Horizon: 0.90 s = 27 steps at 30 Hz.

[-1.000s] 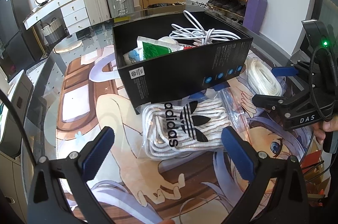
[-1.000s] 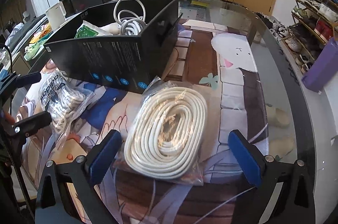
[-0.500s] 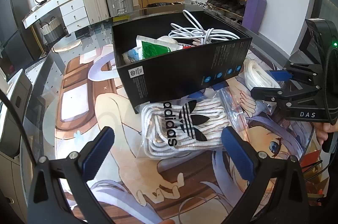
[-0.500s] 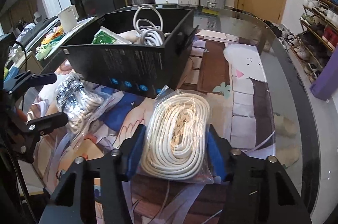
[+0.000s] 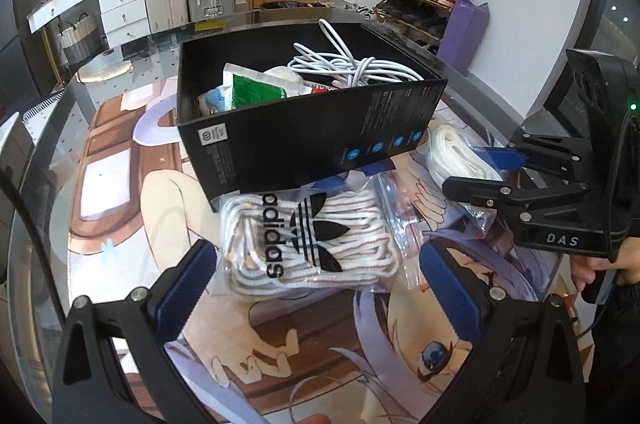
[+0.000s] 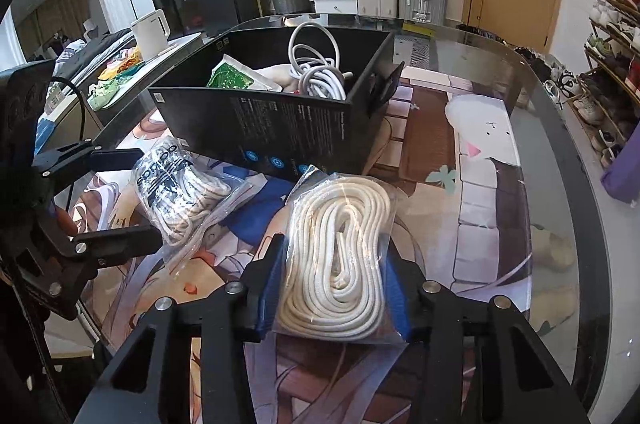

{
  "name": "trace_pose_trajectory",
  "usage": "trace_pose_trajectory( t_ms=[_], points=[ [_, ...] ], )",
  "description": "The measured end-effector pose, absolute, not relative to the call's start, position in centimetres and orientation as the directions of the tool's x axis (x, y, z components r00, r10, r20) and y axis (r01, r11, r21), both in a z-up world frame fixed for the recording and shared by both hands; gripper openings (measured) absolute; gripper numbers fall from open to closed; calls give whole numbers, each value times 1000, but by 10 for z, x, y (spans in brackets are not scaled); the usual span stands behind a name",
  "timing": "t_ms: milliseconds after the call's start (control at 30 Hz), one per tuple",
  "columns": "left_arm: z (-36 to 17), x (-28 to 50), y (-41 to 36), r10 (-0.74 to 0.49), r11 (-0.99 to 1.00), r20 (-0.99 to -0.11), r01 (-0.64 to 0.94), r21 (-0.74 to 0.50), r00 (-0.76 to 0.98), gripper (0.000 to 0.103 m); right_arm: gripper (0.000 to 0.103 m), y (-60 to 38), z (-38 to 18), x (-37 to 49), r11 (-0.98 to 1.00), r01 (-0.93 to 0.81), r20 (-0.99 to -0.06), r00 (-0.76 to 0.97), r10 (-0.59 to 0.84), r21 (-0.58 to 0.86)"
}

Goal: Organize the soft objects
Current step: 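Lift the rope bag with the right gripper while the left gripper grasps the adidas bag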

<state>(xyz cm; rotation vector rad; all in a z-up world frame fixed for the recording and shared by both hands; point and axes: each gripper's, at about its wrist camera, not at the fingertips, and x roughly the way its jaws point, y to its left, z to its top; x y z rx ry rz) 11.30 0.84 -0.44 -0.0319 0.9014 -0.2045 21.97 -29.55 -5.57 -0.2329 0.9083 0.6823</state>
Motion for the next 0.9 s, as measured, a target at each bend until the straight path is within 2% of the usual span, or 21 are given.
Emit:
trace_pose_trajectory(
  t_ms=[267, 467, 533, 567, 667, 867, 900],
  points=[
    [-21, 125, -11, -128, 987, -813, 153, -48, 568, 103, 45, -296, -61, 223, 764, -637, -795, 409, 448, 103],
    [-25, 128, -12, -118, 988, -816, 145, -42, 566, 102, 45, -294, -62, 222, 759, -643, -798, 404, 448, 100],
    [-23, 127, -13, -122, 988, -809, 151, -42, 575, 88, 45, -293, -62, 222, 759, -644, -798, 404, 448, 100],
    [-22, 125, -12, -130, 986, -807, 158, -46, 577, 85, 45, -293, -62, 222, 759, -644, -798, 404, 448, 100],
    [-19, 119, -9, -171, 980, -795, 183, -77, 581, 68, 45, -293, -62, 222, 758, -645, -798, 404, 448, 98],
    [-8, 112, -6, -245, 964, -773, 229, -132, 586, 27, 45, -291, -61, 220, 753, -651, -796, 405, 450, 95],
    [-7, 110, -7, -255, 961, -770, 239, -138, 585, 24, 45, -291, -61, 219, 753, -651, -795, 405, 451, 96]
  ],
)
